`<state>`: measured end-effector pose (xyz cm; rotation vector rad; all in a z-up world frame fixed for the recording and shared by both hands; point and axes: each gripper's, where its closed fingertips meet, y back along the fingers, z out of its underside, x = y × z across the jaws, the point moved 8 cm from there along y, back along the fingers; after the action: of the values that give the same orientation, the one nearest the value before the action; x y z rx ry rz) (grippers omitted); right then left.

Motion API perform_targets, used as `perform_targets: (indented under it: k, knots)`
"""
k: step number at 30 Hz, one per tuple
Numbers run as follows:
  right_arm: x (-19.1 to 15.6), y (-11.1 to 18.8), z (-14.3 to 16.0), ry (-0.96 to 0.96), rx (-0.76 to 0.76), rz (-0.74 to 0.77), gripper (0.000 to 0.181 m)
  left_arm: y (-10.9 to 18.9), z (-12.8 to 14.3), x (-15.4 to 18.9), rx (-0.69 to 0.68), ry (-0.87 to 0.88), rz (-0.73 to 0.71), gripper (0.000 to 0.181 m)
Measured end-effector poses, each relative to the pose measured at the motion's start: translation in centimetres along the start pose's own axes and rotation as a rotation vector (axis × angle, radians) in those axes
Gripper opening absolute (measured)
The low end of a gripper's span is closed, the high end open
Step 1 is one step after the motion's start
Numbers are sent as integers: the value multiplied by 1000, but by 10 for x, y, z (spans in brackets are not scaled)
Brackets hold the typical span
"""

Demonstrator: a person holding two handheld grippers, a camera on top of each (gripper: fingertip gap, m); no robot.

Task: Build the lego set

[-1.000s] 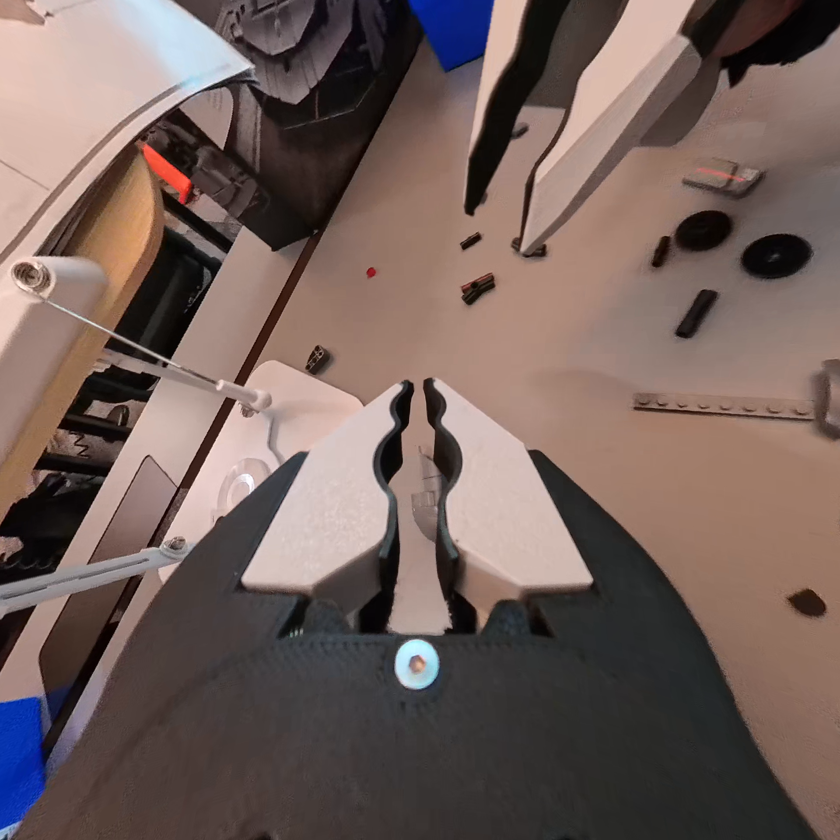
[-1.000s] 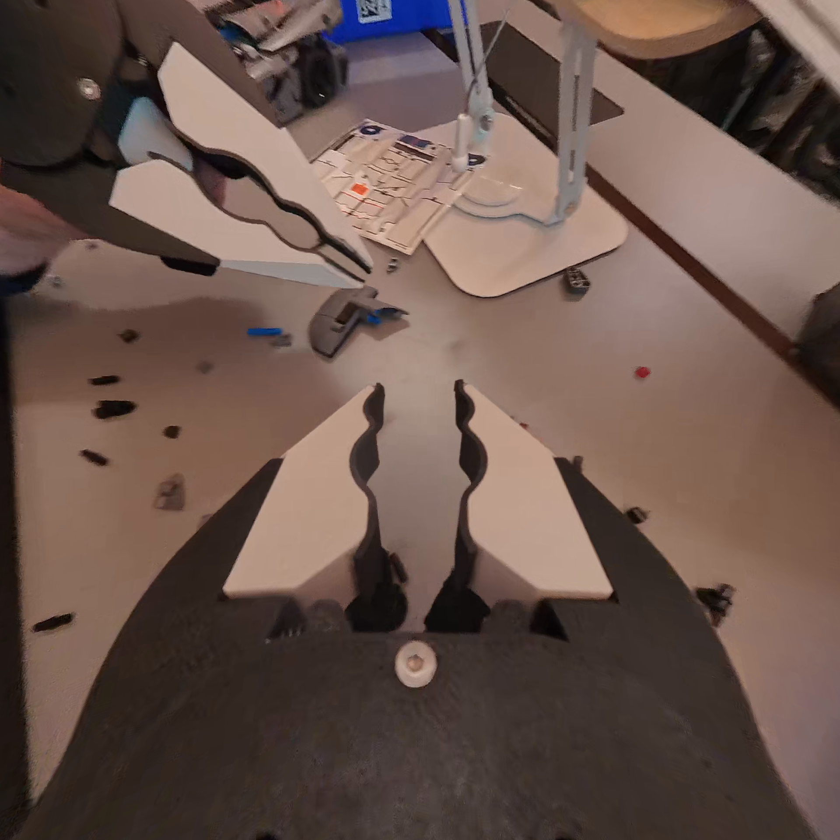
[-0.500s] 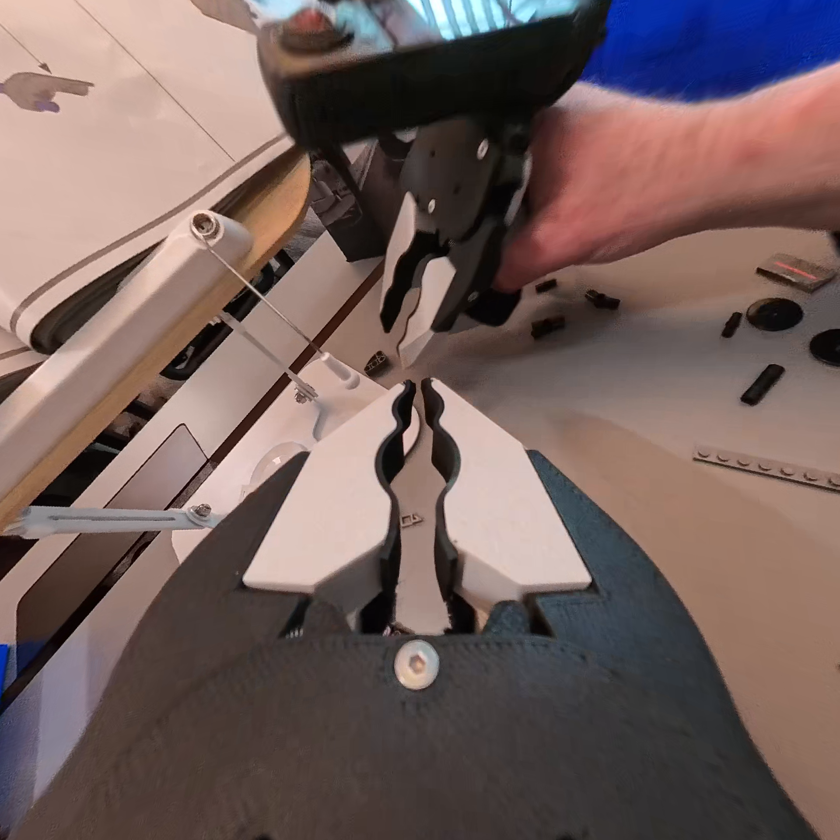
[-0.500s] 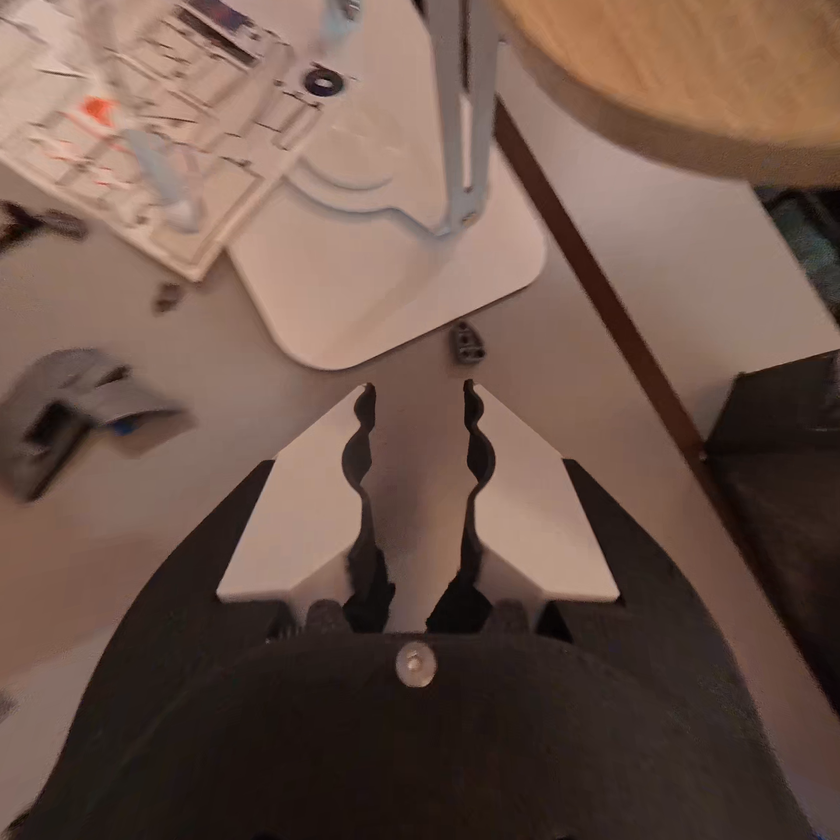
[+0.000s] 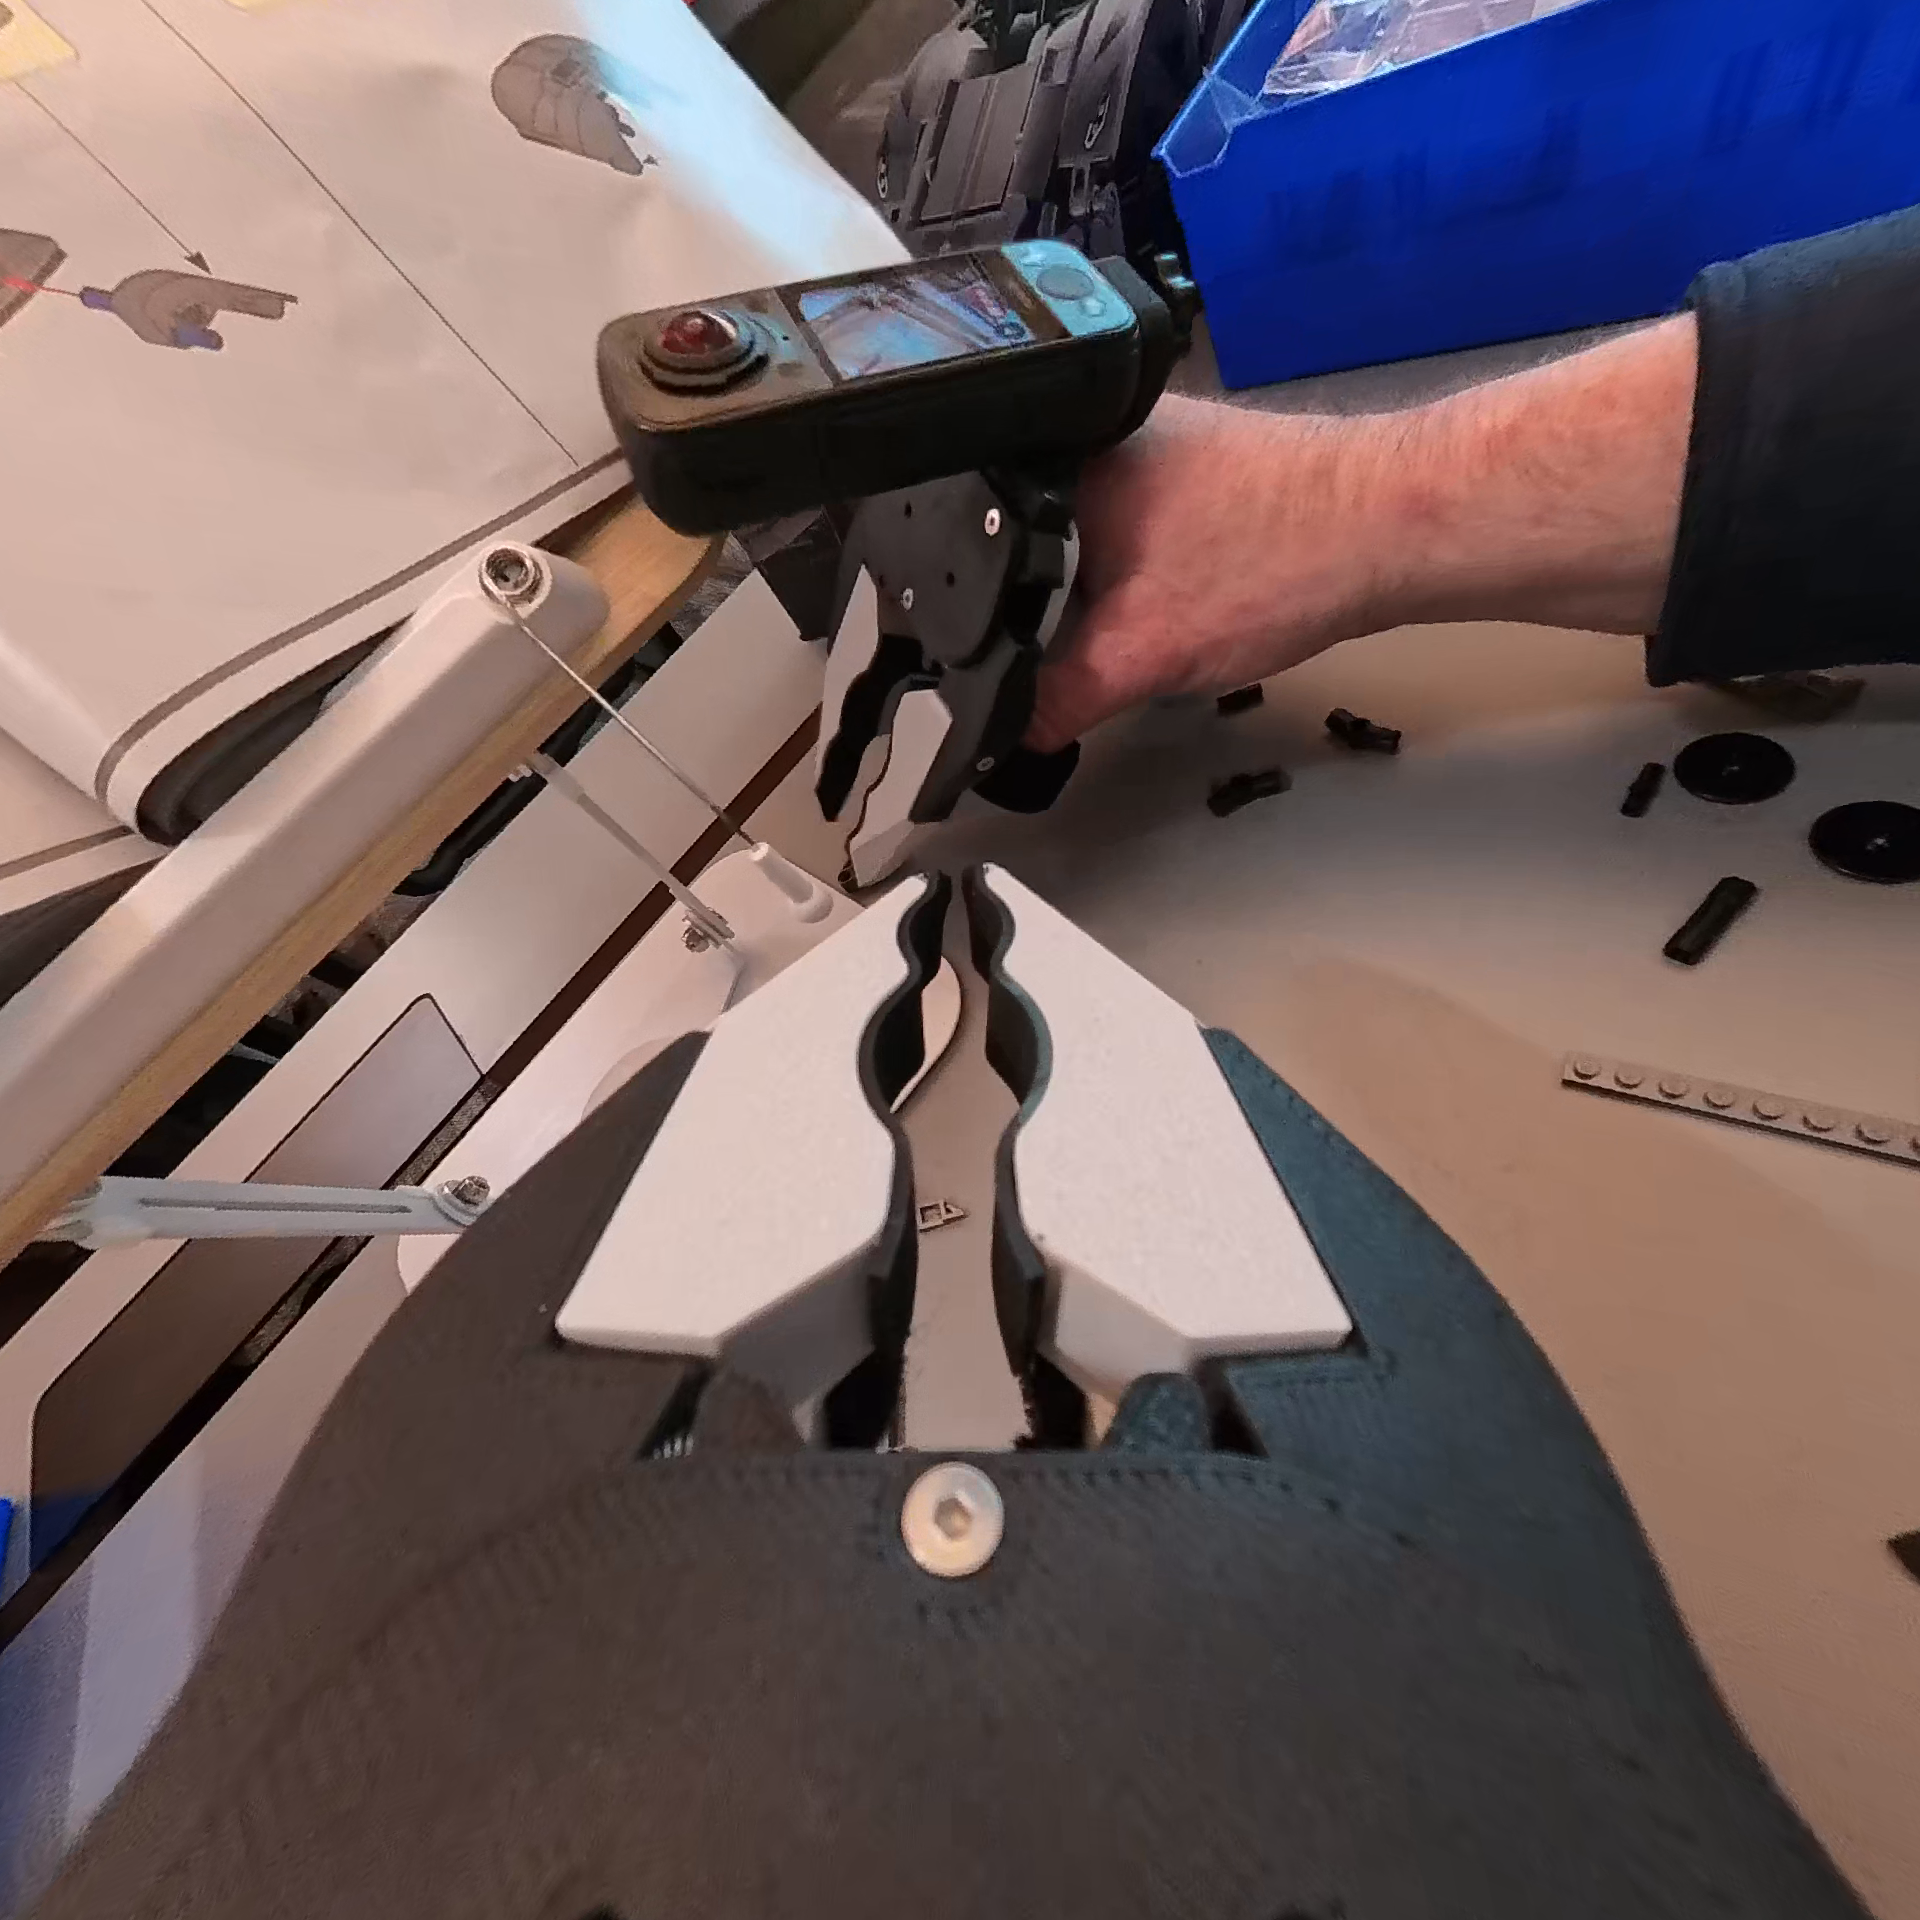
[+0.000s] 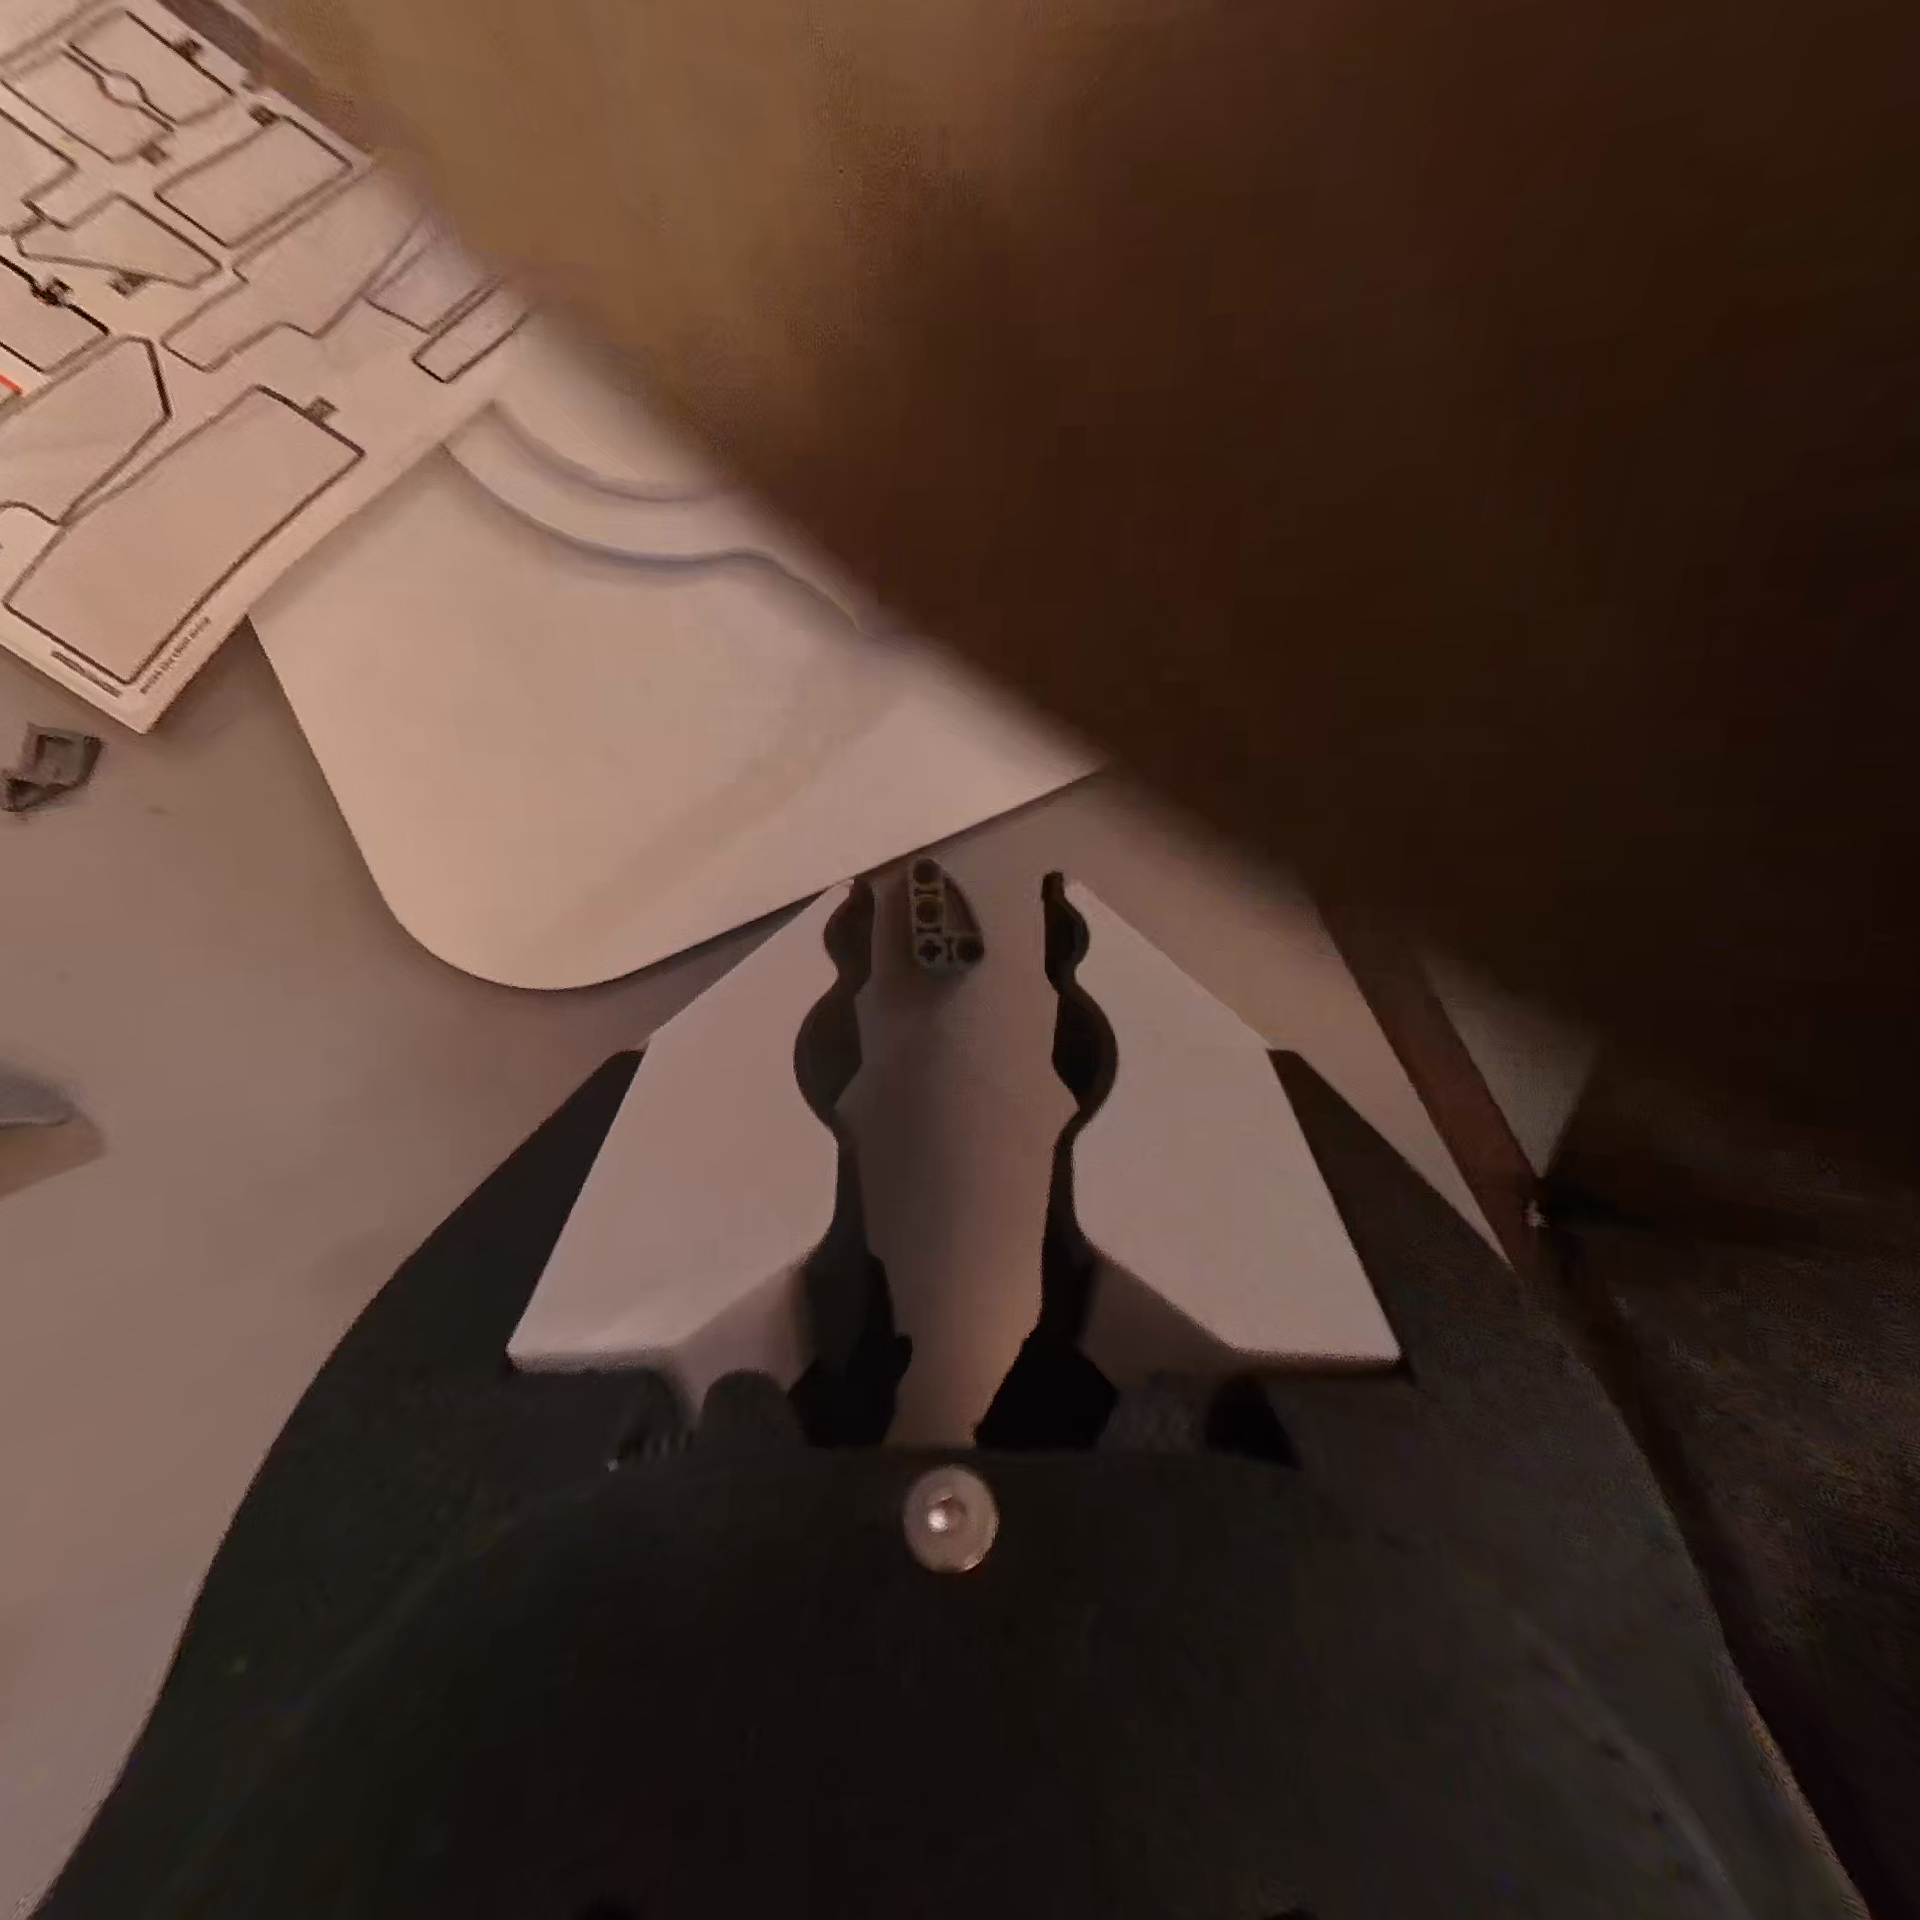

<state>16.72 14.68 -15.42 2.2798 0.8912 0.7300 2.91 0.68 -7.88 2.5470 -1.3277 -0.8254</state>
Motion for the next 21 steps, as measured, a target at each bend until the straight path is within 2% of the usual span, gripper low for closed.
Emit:
perform_targets:
  k: [1, 2, 5, 8, 15, 21]
  knots:
    - [-1, 0, 1, 12, 3, -1, 30, 0, 0, 0, 0, -1, -1, 1]
    - [-2, -1, 3, 23, 9, -3, 24, 0, 0, 0, 0, -3, -2, 1]
    - [-6, -6, 9, 80, 22, 13, 25, 0, 0, 0, 3, -3, -1, 1]
    - [-6, -6, 10, 87, 9, 43, 11, 0, 0, 0, -1, -6, -2, 1]
    - [-11, 1, 14, 32, -38, 9, 12, 0, 1, -2, 2, 0, -5, 1]
    - [-37, 28, 23, 58, -100, -115, 12, 0, 3, -2, -4, 2, 1, 2]
